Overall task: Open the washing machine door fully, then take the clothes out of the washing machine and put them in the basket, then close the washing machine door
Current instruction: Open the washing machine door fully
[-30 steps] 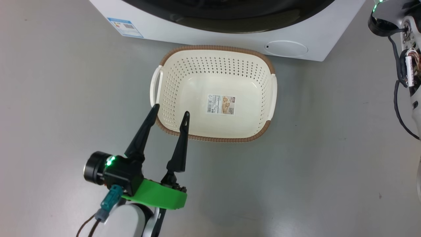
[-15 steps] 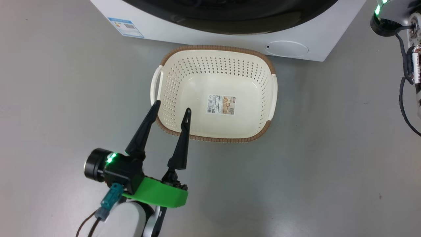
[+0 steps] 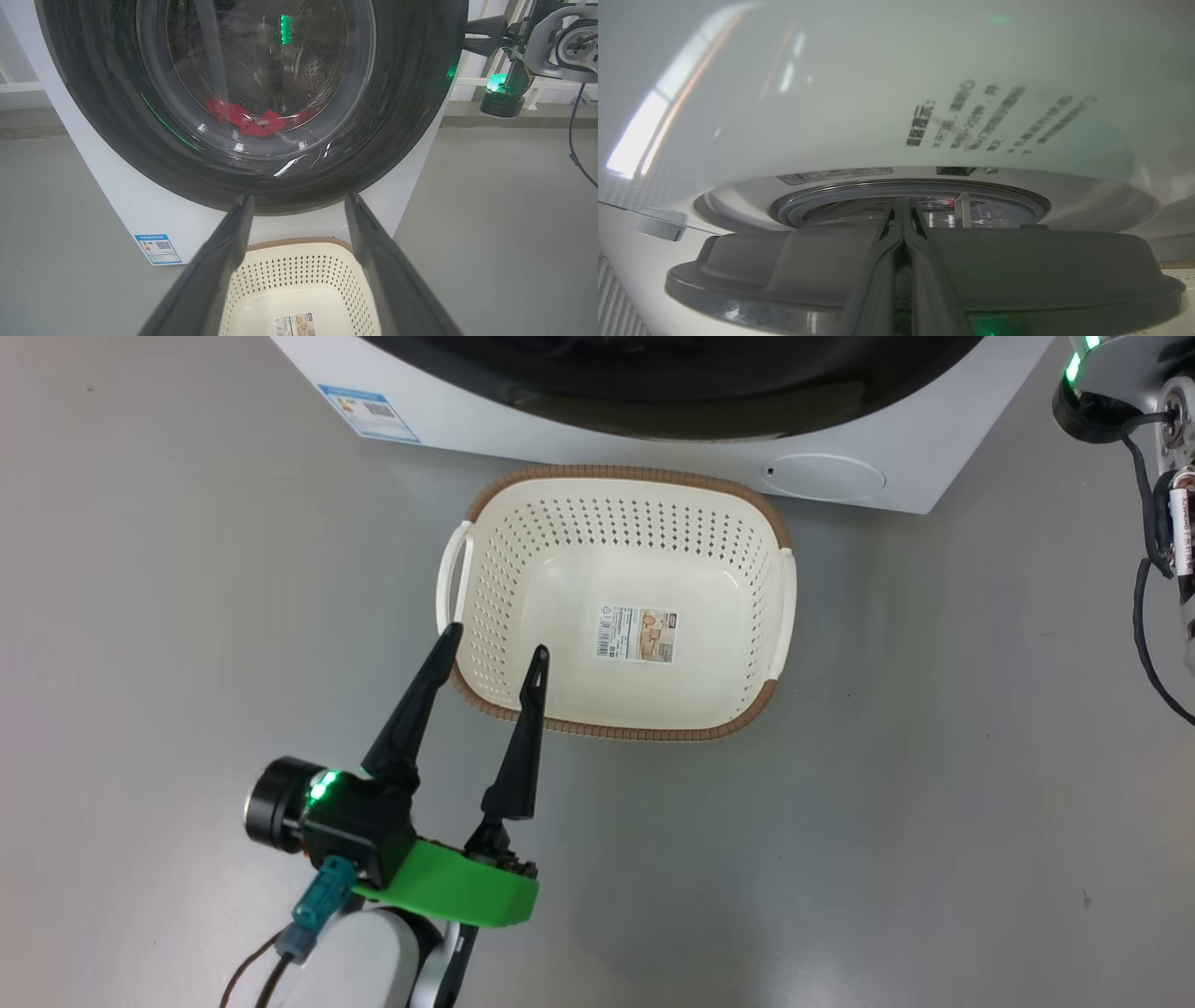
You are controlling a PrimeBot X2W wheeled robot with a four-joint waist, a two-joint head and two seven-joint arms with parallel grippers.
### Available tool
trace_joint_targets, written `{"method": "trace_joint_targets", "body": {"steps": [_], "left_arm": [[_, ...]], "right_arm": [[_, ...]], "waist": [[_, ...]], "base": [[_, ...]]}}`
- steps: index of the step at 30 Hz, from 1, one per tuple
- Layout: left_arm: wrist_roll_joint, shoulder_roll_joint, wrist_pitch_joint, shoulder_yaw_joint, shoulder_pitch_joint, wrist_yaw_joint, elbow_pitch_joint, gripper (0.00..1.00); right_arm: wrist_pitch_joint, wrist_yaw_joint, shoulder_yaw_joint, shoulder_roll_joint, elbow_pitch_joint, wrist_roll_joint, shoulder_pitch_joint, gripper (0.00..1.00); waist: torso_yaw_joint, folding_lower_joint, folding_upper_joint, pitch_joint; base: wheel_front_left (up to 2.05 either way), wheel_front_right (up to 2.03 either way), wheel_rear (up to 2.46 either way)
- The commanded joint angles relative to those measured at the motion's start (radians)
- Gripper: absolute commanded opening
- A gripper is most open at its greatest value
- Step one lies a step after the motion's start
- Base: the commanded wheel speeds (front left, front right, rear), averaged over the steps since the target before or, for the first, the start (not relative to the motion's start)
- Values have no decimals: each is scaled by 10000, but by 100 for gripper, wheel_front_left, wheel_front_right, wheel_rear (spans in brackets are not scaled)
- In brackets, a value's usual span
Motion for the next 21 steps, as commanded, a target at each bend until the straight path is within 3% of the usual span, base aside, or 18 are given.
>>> {"method": "trace_joint_targets", "body": {"steps": [1, 21], "left_arm": [[-24, 138, -91, 266, -73, -4, -214, 100], [-44, 138, -91, 336, 94, 65, 3, 100]], "right_arm": [[358, 6, 230, 599, -252, -15, 124, 0], [1979, 6, 263, 692, -1267, 301, 1767, 0]], "waist": [[4, 0, 0, -16], [-354, 0, 0, -698]], "base": [[0, 0, 0], [0, 0, 0]]}}
